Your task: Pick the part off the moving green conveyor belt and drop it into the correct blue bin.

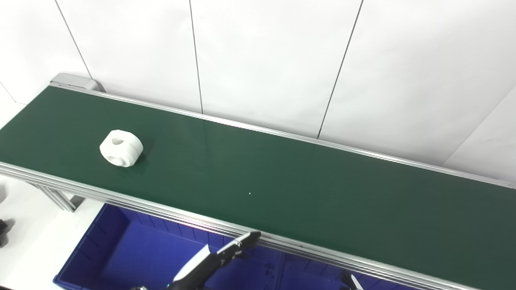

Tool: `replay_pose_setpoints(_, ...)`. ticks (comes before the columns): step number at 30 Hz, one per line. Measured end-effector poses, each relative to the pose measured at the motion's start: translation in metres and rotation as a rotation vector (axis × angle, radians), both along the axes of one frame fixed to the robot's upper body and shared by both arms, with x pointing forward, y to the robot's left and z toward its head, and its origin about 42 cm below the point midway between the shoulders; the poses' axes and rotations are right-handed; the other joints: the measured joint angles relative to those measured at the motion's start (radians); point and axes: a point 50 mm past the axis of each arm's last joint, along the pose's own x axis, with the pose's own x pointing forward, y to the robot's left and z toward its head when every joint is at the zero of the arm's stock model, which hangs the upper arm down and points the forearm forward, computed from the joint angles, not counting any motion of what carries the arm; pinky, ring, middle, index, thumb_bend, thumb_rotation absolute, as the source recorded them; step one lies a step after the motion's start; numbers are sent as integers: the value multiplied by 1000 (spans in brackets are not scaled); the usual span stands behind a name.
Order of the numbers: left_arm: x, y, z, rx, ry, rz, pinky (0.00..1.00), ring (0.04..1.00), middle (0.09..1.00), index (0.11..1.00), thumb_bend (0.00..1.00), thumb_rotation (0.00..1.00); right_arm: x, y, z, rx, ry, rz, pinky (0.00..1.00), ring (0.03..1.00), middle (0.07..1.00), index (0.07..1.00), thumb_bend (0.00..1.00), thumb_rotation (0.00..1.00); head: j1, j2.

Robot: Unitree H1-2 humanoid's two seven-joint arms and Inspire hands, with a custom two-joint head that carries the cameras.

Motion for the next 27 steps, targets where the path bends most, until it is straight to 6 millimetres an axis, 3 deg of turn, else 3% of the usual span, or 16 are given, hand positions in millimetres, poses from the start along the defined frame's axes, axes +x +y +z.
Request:
replay_pose_setpoints(7,22,11,32,-2,-138,37,860,938,956,962,865,587,4,0,-1,6,-12,3,683,796,863,936,775,371,-12,9)
replay_pose_setpoints(17,91,38,89,119,-408,39,929,973,993,1000,751,618,10,0,-1,7,-27,5,753,847,893,935,783,367,-22,35)
replay_pose_setpoints(24,111,68,103,234,-402,93,884,961,1000,1000,755,650,13,0,-1,17,-42,11,762,849,891,937,788,379,0,37)
replay_pose_setpoints(27,121,83,110,287,-402,96,917,969,999,1000,729,563,14,0,-3,18,-45,19,781,859,900,942,786,387,9,38)
